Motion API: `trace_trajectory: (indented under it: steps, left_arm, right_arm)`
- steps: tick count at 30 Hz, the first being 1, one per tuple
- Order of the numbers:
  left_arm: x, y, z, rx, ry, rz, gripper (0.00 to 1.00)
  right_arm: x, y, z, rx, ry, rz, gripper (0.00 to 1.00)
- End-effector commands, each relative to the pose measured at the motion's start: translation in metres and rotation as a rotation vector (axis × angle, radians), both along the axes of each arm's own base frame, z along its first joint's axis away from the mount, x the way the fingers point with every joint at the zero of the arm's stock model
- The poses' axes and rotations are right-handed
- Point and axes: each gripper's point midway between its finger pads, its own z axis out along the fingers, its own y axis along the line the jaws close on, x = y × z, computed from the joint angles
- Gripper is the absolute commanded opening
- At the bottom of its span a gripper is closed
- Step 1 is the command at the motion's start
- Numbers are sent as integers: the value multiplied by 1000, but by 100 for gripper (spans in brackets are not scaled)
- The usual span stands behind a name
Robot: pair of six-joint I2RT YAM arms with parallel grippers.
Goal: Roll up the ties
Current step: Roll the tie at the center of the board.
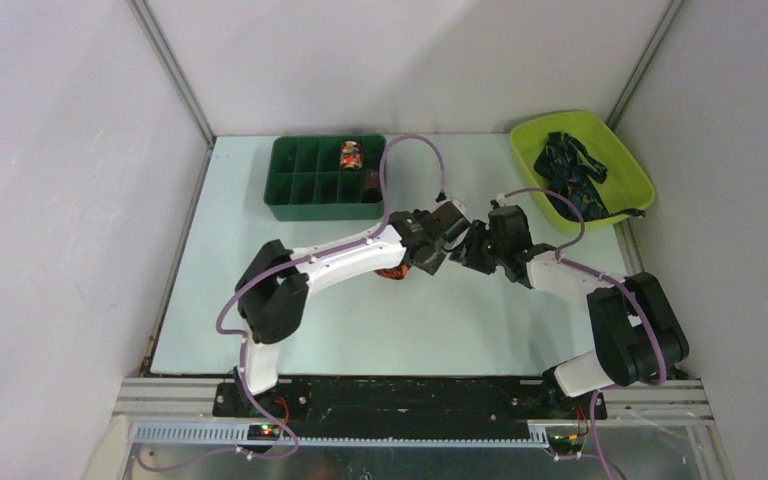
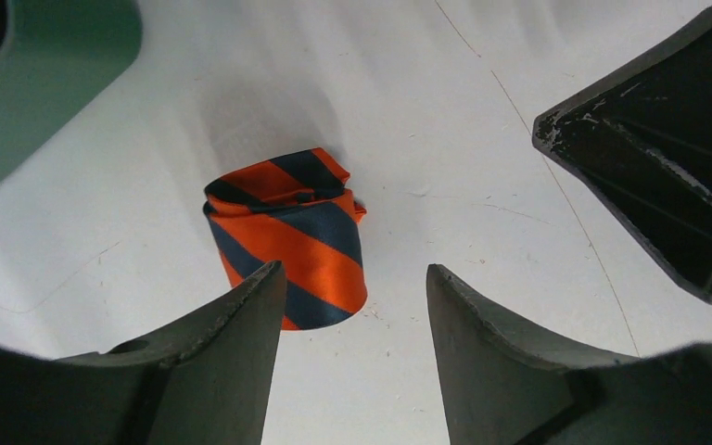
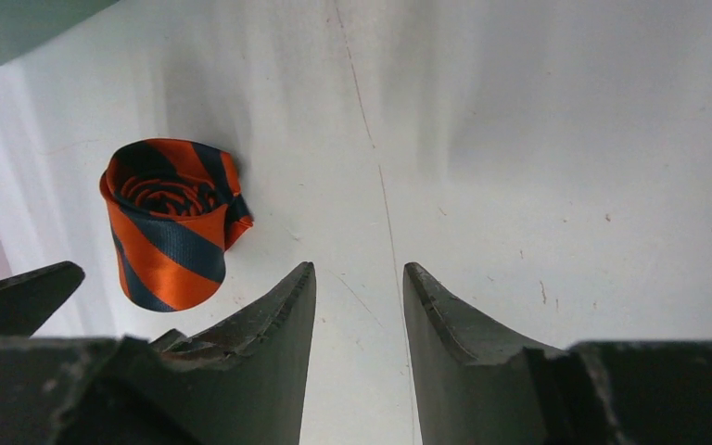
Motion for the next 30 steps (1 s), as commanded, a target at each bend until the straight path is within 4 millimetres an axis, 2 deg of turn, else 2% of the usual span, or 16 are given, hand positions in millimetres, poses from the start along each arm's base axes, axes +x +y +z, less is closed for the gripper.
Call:
trace_trajectory:
  steps: [1, 6, 10, 11, 12, 13, 14, 15, 16, 17, 18, 19, 20, 23, 26, 30]
  left_arm:
    - [9, 11, 42, -82, -78, 44, 64]
    - [16, 32, 57, -137, -110, 101, 64]
    - [26, 63, 59, -223, -123, 208, 62]
    - [27, 77, 47, -222, -100, 239, 61]
    - [31, 80, 56, -282, -124, 263, 61]
    - [29, 93, 43, -280, -103, 290, 62]
    - [32, 94, 54, -342, -133, 306, 63]
    - [30, 107, 42, -335, -125, 331, 65]
    - [33, 108, 54, -397, -160, 344, 66]
    - [31, 118, 43, -397, -154, 367, 67]
    - [33, 116, 54, -470, -182, 372, 69]
    - [35, 121, 48, -506, -188, 395, 71]
    - [36, 123, 53, -557, -192, 397, 72]
    - [36, 124, 47, -675, -192, 395, 75]
    - [33, 123, 34, -721, -155, 379, 75]
    - [35, 115, 33, -786, -160, 355, 75]
  right_arm:
    - [8, 10, 15, 43, -62, 21, 43]
    - [7, 19, 20, 78, -70, 40, 44]
    - [5, 34, 25, 134, -74, 77, 46]
    - [2, 40, 24, 153, -63, 94, 47]
    - [3, 45, 24, 166, -66, 105, 48]
    - [1, 52, 28, 190, -72, 121, 49]
    - [1, 55, 27, 201, -69, 128, 50]
    - [-1, 63, 30, 224, -74, 146, 53]
    - [-2, 67, 28, 232, -71, 155, 56]
    - [-3, 74, 32, 251, -78, 168, 62]
    - [-5, 78, 31, 258, -73, 177, 65]
    - [-5, 82, 33, 276, -75, 179, 69]
    - [-6, 86, 32, 285, -66, 181, 71]
    - [-6, 93, 31, 300, -53, 189, 77]
    - [-8, 101, 28, 307, -40, 203, 79]
    - [-8, 110, 22, 305, -19, 216, 79]
